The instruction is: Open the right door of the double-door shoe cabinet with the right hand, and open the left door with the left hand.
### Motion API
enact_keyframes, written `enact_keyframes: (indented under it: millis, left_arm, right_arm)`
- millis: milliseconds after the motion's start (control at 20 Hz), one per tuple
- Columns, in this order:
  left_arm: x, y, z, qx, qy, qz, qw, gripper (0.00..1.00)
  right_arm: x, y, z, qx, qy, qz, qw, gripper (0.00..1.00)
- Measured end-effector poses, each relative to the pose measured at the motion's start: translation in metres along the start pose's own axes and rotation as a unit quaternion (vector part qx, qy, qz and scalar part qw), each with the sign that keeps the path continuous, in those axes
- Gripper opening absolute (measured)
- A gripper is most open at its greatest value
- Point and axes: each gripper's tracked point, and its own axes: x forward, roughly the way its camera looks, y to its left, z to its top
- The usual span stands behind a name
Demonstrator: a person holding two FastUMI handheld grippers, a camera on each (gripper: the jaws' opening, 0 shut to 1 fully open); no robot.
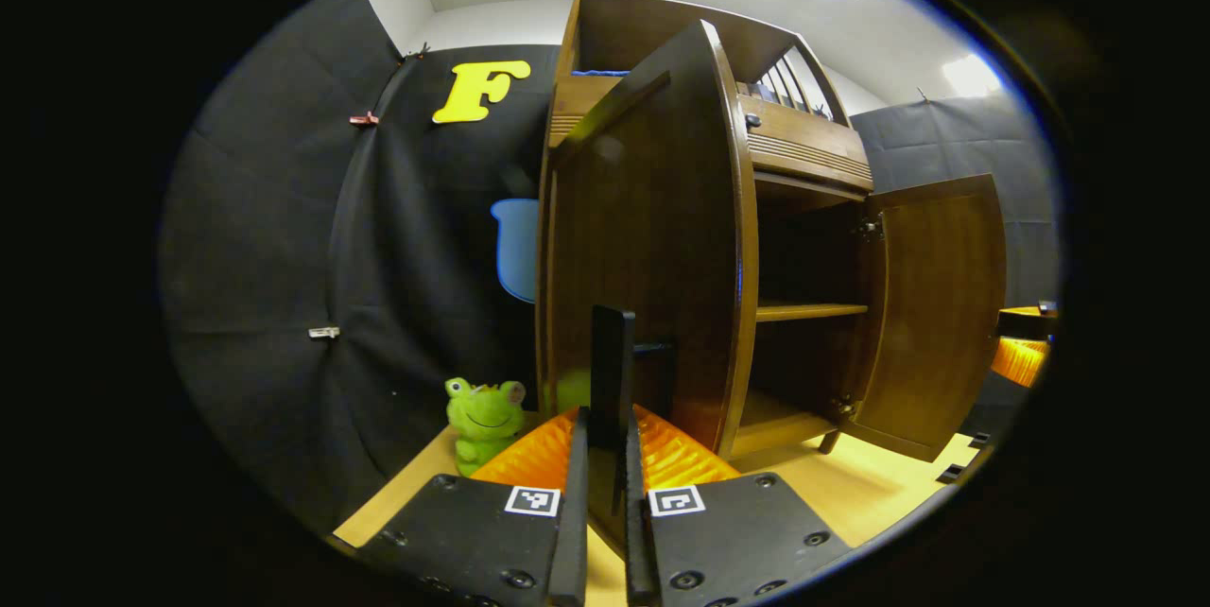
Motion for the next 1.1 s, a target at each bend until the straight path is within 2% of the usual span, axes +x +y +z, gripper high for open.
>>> enact_keyframes:
  millis: [250, 450, 500, 550, 700, 850, 1100]
  left_arm:
    - [-0.01, 0.029, -0.006, 0.01, 0.01, 0.036, 0.999, 0.16]
    - [-0.02, 0.052, -0.005, 0.019, 0.009, 0.069, 0.997, 0.09]
    - [-0.024, 0.057, -0.004, 0.019, 0.01, 0.075, 0.997, 0.05]
    - [-0.029, 0.06, -0.004, 0.019, 0.009, 0.077, 0.997, 0.07]
    - [-0.048, 0.05, 0.001, 0.016, 0.006, 0.058, 0.998, 0.04]
    - [-0.07, 0.036, 0.017, 0.026, -0.011, 0.041, 0.999, 0.06]
    - [-0.096, -0.036, 0.048, 0.011, -0.037, -0.047, 0.998, 0.06]
  right_arm:
    - [0.004, 0.012, 0.0, 0.004, -0.001, 0.011, 1.0, 0.98]
    - [0.004, 0.023, 0.003, 0.003, -0.003, 0.022, 1.0, 0.98]
    - [0.005, 0.024, 0.003, 0.002, -0.004, 0.024, 1.0, 0.98]
    - [0.006, 0.026, 0.004, 0.002, -0.006, 0.024, 1.0, 0.98]
    - [0.009, 0.03, 0.007, 0.006, -0.008, 0.026, 1.0, 0.98]
    - [0.01, 0.031, 0.009, 0.008, -0.011, 0.026, 1.0, 0.98]
    - [0.008, 0.025, 0.011, 0.008, -0.01, 0.013, 1.0, 0.97]
